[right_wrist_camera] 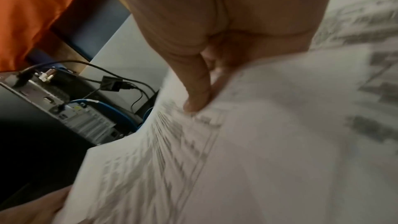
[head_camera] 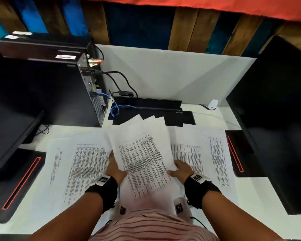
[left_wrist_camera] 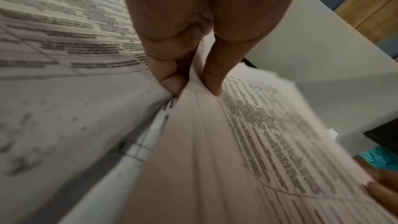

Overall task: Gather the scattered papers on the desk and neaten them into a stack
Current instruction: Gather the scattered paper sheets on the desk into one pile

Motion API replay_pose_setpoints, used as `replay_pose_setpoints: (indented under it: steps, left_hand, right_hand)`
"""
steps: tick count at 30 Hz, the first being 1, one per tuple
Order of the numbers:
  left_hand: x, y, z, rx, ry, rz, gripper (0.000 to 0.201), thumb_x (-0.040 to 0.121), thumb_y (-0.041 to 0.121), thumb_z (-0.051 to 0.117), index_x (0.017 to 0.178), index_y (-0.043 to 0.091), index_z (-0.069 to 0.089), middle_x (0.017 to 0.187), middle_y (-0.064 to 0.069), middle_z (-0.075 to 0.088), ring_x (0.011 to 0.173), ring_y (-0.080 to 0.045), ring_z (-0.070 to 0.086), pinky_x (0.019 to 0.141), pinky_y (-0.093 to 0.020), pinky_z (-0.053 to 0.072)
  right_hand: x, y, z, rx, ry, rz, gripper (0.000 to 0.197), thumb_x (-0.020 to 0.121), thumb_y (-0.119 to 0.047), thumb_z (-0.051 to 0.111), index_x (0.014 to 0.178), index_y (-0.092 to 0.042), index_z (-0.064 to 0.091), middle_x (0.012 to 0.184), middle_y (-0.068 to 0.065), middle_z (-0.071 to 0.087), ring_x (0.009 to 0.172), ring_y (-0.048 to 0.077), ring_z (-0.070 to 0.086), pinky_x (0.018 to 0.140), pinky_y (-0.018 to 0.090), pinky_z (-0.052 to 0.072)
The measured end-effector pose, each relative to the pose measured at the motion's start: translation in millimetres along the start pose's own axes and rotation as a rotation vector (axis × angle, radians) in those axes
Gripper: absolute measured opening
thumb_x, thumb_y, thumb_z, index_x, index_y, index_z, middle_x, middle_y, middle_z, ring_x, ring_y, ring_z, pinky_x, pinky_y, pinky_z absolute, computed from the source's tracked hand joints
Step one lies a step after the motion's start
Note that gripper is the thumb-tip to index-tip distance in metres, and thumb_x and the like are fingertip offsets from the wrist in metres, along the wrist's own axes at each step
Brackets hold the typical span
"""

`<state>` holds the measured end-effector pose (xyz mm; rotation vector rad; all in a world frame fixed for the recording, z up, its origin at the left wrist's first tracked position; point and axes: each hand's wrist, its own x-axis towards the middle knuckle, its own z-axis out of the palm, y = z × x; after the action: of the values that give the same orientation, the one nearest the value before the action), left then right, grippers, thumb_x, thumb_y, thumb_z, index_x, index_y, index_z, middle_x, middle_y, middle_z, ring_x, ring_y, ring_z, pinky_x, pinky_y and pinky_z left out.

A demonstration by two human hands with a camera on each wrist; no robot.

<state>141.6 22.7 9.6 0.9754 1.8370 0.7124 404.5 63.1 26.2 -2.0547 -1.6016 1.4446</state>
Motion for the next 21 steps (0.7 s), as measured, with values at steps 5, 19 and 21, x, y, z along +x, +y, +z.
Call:
replay_pose_setpoints:
  steps: [5,19,21]
  left_hand:
    - [4,-8,-7,-0.038,-0.012,-0.053,0.116,0.077,-0.013,0.067,0.151,0.021,-0.016,0.163,-0.005,-0.002,0.147,-0.028,0.018,0.115,-0.035,0.022]
    - [8,-1,3,0.091,-0.171,-0.075,0.101,0.078,-0.004,0.065,0.154,0.02,0.002,0.146,-0.014,0.044,0.116,-0.031,0.055,0.1,-0.034,0.043]
    - [8,0,5,0.134,-0.184,-0.043,0.099,0.077,-0.002,0.066,0.153,0.02,0.007,0.146,-0.011,0.044,0.119,-0.03,0.054,0.1,-0.034,0.043]
  right_hand:
    - [1,33,-56,-0.124,0.537,0.34,0.069,0.074,-0.042,0.074,0.131,-0.015,0.046,0.127,0.013,0.053,0.119,0.033,0.05,0.096,0.042,0.043]
    - [3,68,-83,-0.128,0.298,0.35,0.085,0.081,-0.067,0.052,0.147,-0.017,0.03,0.145,0.019,0.038,0.133,0.041,0.036,0.11,0.047,0.032]
    - [2,60,-77,-0.141,0.306,0.263,0.076,0.087,-0.056,0.054,0.142,-0.007,0.036,0.141,0.021,0.041,0.13,0.039,0.041,0.106,0.04,0.036]
